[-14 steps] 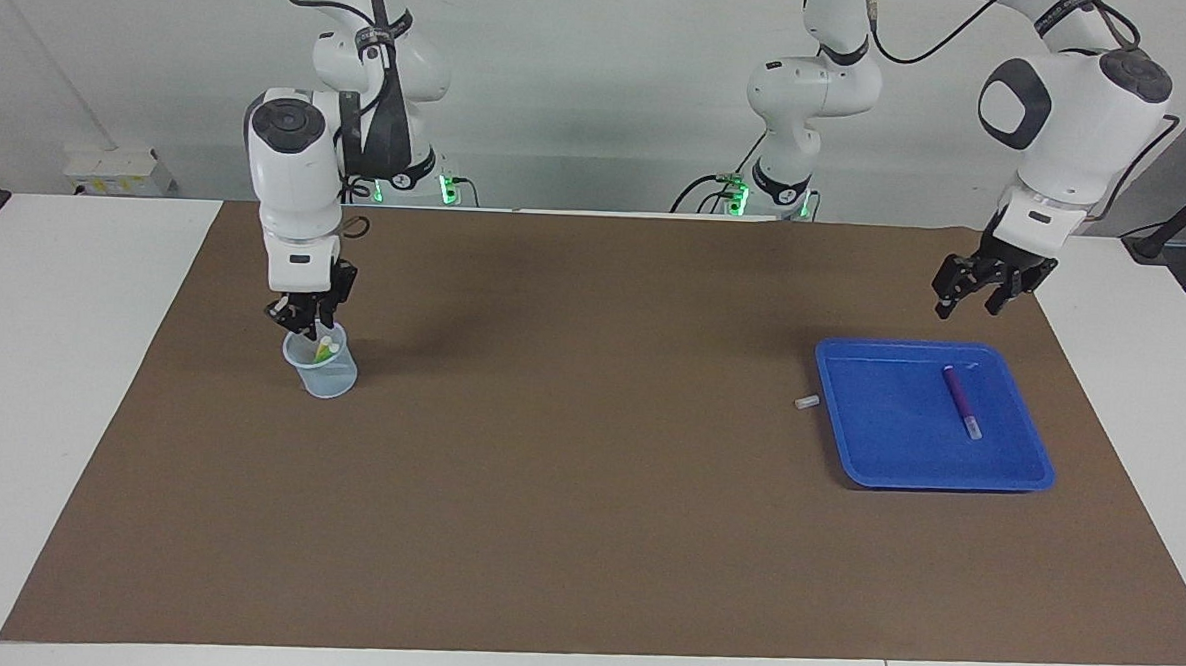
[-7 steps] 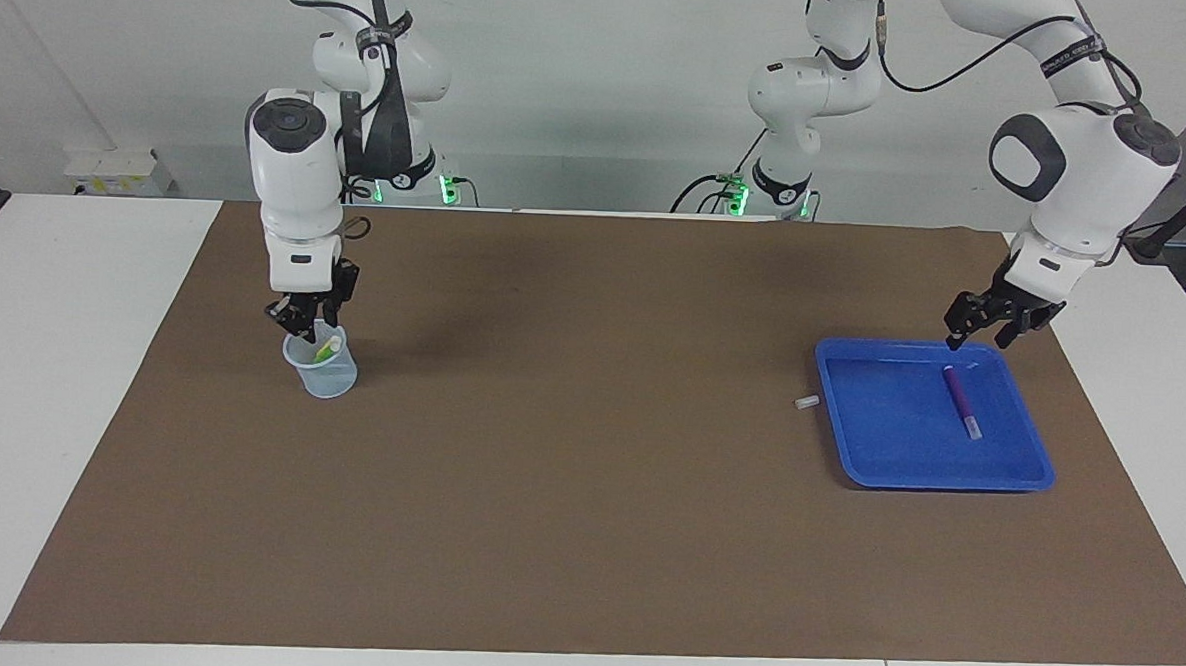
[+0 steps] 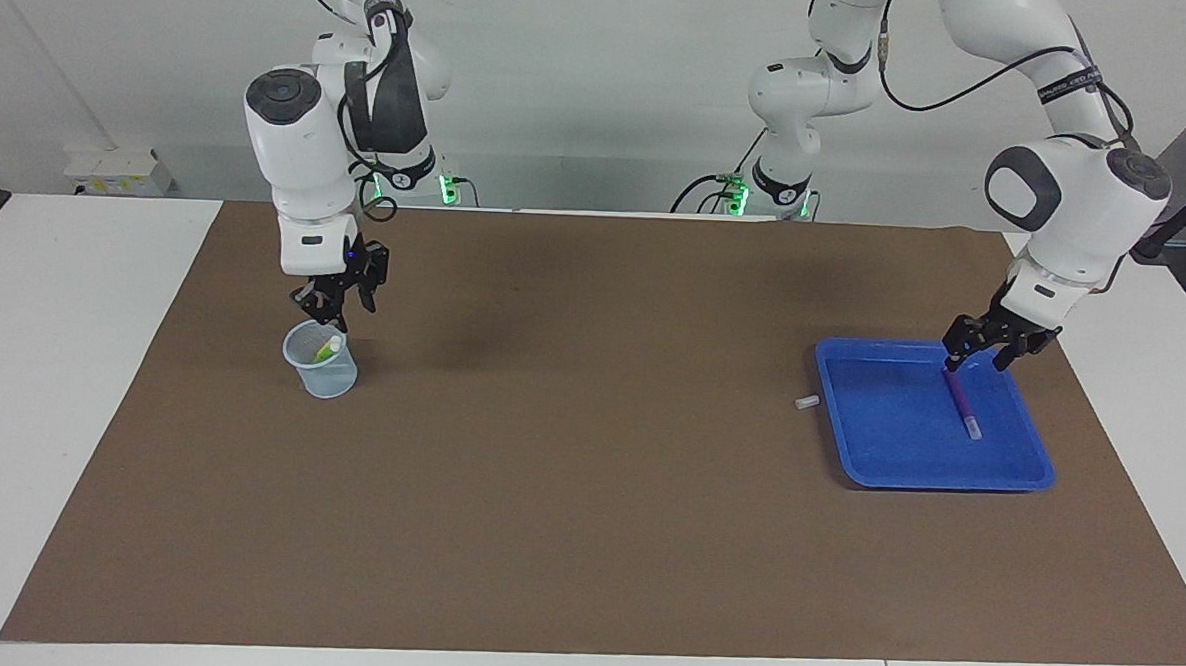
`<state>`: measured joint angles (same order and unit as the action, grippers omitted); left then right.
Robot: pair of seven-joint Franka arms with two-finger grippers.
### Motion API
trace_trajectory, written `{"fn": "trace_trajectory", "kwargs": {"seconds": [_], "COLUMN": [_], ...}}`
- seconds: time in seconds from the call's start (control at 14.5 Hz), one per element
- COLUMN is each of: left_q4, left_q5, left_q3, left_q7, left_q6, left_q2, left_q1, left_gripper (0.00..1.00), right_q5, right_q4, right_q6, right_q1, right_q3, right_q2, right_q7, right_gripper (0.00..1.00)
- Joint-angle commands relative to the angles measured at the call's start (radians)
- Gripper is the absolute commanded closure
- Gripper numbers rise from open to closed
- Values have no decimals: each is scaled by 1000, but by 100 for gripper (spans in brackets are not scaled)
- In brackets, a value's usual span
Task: Transfer and insert pens with both arms
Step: 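Withdraw the right gripper from the cup while the left gripper grasps the purple pen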
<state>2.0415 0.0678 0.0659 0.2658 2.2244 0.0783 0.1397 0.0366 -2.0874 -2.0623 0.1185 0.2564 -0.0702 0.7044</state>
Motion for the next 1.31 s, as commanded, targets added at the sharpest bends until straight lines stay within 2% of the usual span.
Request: {"fn": "trace_trajectory", "kwargs": {"seconds": [0.0, 0.14, 0.21, 0.35, 0.62, 0.9, 1.24], "left_q4": [-41, -73, -78, -84, -119, -115, -100], "left_q5": [20, 21, 24, 43, 43, 46, 78], "left_q3": [-9, -9, -9, -9, -9, -11, -11], "left_q7": [38, 78, 88, 116, 147, 199, 199], "left_q6": [20, 38, 56, 107, 126, 153, 188], "left_q2": [57, 112, 136, 178, 236, 262, 287], "left_q1": [17, 32, 41, 44, 63, 83, 89], "left_gripper": [16, 16, 16, 16, 17, 19, 23], "right_q5": [-29, -33, -64, -128, -217, -322, -432], "right_q4": [39, 61, 73, 82, 107, 109, 105], "right_q6": [44, 51, 54, 53, 56, 45, 13], "right_q1": [-63, -103, -118, -125, -155, -200, -249], "right_q3": [4, 4, 4, 4, 4, 6, 4], "right_q2": [-5, 0, 3, 6, 9, 9, 7], "right_q7": [-145, -221, -242, -279, -394, -678, -940], "right_gripper": [34, 17, 2, 0, 0, 0, 0]}}
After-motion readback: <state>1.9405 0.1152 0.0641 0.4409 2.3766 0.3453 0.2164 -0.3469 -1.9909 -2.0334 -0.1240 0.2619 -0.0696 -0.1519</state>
